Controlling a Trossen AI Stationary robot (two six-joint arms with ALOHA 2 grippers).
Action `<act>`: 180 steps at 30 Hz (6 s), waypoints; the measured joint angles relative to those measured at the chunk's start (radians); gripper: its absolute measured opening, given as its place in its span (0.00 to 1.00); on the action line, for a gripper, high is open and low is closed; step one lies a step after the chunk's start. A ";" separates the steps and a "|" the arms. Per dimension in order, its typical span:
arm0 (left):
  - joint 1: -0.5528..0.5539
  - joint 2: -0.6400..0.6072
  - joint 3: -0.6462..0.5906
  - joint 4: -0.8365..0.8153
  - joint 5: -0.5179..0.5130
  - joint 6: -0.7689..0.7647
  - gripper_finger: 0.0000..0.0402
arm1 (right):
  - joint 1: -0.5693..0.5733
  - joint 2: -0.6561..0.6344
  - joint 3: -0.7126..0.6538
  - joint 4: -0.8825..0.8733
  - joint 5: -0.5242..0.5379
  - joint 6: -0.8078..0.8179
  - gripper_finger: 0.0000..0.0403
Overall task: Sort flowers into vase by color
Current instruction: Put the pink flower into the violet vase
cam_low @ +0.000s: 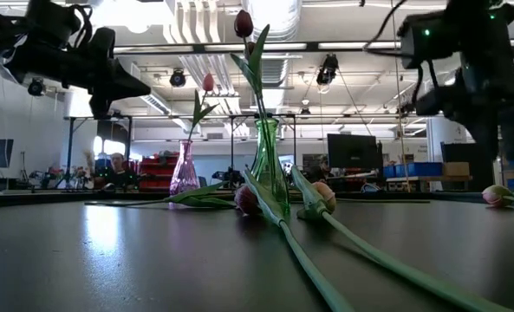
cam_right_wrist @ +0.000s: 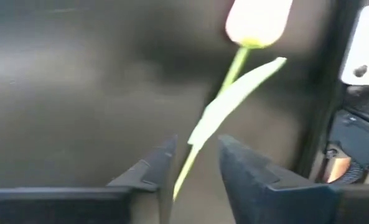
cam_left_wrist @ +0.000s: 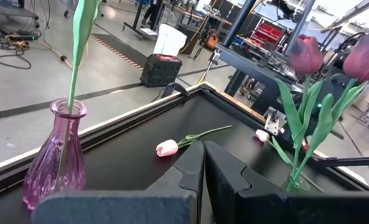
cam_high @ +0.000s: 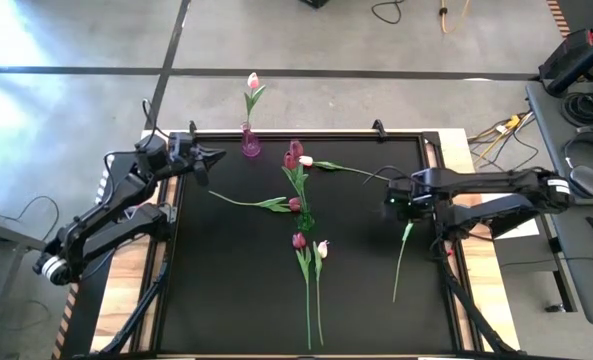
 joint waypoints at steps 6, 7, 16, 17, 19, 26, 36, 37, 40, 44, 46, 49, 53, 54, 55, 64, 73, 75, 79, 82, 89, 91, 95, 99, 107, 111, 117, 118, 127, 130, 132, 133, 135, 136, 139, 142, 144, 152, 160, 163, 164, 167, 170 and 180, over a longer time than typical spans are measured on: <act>0.000 0.022 0.000 0.016 0.000 0.000 0.00 | -0.001 0.040 -0.025 0.014 0.072 0.066 0.41; 0.000 0.024 0.000 0.019 0.000 0.000 0.00 | -0.002 0.051 -0.026 0.015 0.076 0.074 0.42; 0.000 0.027 0.000 0.028 0.006 0.000 0.00 | 0.026 0.200 0.051 0.033 0.056 -0.170 0.37; 0.000 0.027 0.000 0.028 0.007 0.000 0.00 | 0.031 0.219 0.068 0.020 0.049 -0.213 0.36; 0.000 0.028 0.000 0.027 0.015 0.000 0.00 | 0.041 0.256 0.095 -0.006 0.013 -0.285 0.35; 0.000 0.026 0.000 0.026 0.020 0.000 0.00 | 0.116 0.387 0.114 -0.044 0.001 -0.439 0.35; 0.000 0.026 0.000 0.024 0.020 -0.006 0.00 | 0.127 0.361 0.100 -0.015 0.035 0.008 0.39; 0.000 0.026 0.000 0.024 0.020 -0.004 0.00 | 0.127 0.360 0.094 -0.015 0.036 0.033 0.39; 0.000 0.026 0.000 0.024 0.020 -0.005 0.00 | 0.142 0.359 0.077 -0.014 0.042 0.117 0.38; 0.000 0.028 0.000 0.024 0.020 -0.006 0.00 | 0.173 0.358 0.062 -0.003 0.059 0.227 0.38; 0.000 0.028 0.000 0.024 0.020 -0.006 0.00 | 0.191 0.357 0.050 0.033 0.066 0.268 0.38; 0.000 0.029 0.000 0.024 0.020 -0.007 0.00 | 0.208 0.357 0.018 0.084 0.062 0.317 0.37; 0.000 0.029 0.000 0.023 0.020 -0.008 0.00 | 0.210 0.353 -0.022 0.111 0.033 0.349 0.35; 0.000 0.029 0.000 0.023 0.020 -0.012 0.00 | 0.210 0.352 -0.025 0.112 0.032 0.354 0.35; 0.000 0.029 0.000 0.023 0.020 -0.016 0.00 | 0.212 0.349 -0.028 0.115 0.032 0.360 0.34; 0.000 0.030 0.000 0.021 0.019 -0.040 0.00 | 0.212 0.321 -0.084 0.220 0.040 0.376 0.26; 0.000 0.031 0.000 0.022 0.019 -0.050 0.00 | 0.212 0.207 -0.039 0.225 0.115 0.282 0.06; 0.000 0.031 0.000 0.024 0.019 -0.050 0.00 | 0.212 0.177 -0.014 0.223 0.141 0.254 0.03; 0.000 0.031 0.000 0.028 0.019 -0.052 0.00 | 0.212 0.135 0.061 0.217 0.232 0.157 0.03; 0.000 0.029 0.000 0.033 0.023 -0.064 0.00 | 0.212 0.114 0.146 0.219 0.331 0.057 0.03; 0.000 0.028 0.014 0.057 0.039 -0.086 0.00 | 0.198 0.098 0.352 0.088 0.446 -0.098 0.03; 0.000 0.027 0.023 0.060 0.043 -0.084 0.00 | 0.198 0.105 0.390 0.013 0.481 -0.124 0.03; 0.000 0.028 0.028 0.057 0.044 -0.080 0.00 | 0.198 0.102 0.400 -0.098 0.476 -0.062 0.06; 0.000 0.032 0.028 0.055 0.045 -0.077 0.00 | 0.212 0.083 0.317 -0.087 0.422 0.026 0.15; 0.000 0.050 0.028 0.055 0.046 -0.067 0.00 | 0.214 0.070 0.138 -0.018 0.263 0.191 0.34; 0.000 0.066 0.028 0.055 0.046 -0.059 0.00 | 0.214 0.070 0.067 0.011 0.241 0.272 0.40; 0.000 0.093 0.028 0.055 0.046 -0.052 0.00 | 0.213 0.070 -0.029 0.134 0.226 0.317 0.39; 0.000 0.097 0.028 0.055 0.046 -0.052 0.00 | 0.212 0.070 -0.047 0.164 0.217 0.316 0.38; 0.000 0.119 0.028 0.055 0.046 -0.051 0.00 | 0.211 0.072 -0.151 0.259 0.195 0.353 0.28; 0.000 0.119 0.028 0.055 0.046 -0.051 0.00 | 0.211 0.072 -0.178 0.288 0.195 0.351 0.26; 0.000 0.119 0.028 0.055 0.046 -0.051 0.00 | 0.211 0.072 -0.195 0.330 0.196 0.349 0.24; 0.000 0.119 0.028 0.055 0.046 -0.051 0.00 | 0.211 0.072 -0.204 0.352 0.196 0.347 0.23; 0.000 0.119 0.028 0.055 0.046 -0.051 0.00 | 0.211 0.072 -0.220 0.387 0.196 0.346 0.23; 0.000 0.119 0.028 0.055 0.046 -0.051 0.00 | 0.211 0.072 -0.225 0.399 0.196 0.346 0.22; 0.000 0.119 0.028 0.055 0.046 -0.051 0.00 | 0.211 0.072 -0.232 0.408 0.198 0.343 0.22; 0.000 0.119 0.028 0.055 0.046 -0.051 0.00 | 0.211 0.072 -0.232 0.410 0.212 0.324 0.22; 0.000 0.119 0.028 0.056 0.046 -0.052 0.00 | 0.211 0.072 -0.233 0.413 0.218 0.308 0.19; 0.000 0.119 0.028 0.056 0.046 -0.052 0.00 | 0.211 0.072 -0.228 0.462 0.228 0.262 0.04; 0.000 0.115 0.028 0.114 0.087 -0.103 0.00 | 0.211 0.071 -0.033 0.450 0.377 0.100 0.03; 0.000 0.115 0.041 0.125 0.115 -0.125 0.00 | 0.199 0.071 0.080 0.452 0.449 -0.023 0.03; 0.000 0.115 0.051 0.127 0.126 -0.128 0.00 | 0.191 0.071 0.120 0.450 0.466 -0.070 0.03; 0.000 0.118 0.093 0.128 0.156 -0.128 0.00 | 0.162 0.071 0.250 0.450 0.518 -0.222 0.03; 0.000 0.130 0.151 0.122 0.185 -0.126 0.00 | 0.128 0.071 0.388 0.450 0.571 -0.388 0.03; 0.000 0.224 0.394 0.041 0.239 -0.115 0.00 | 0.033 0.105 0.795 0.594 0.660 -1.070 0.03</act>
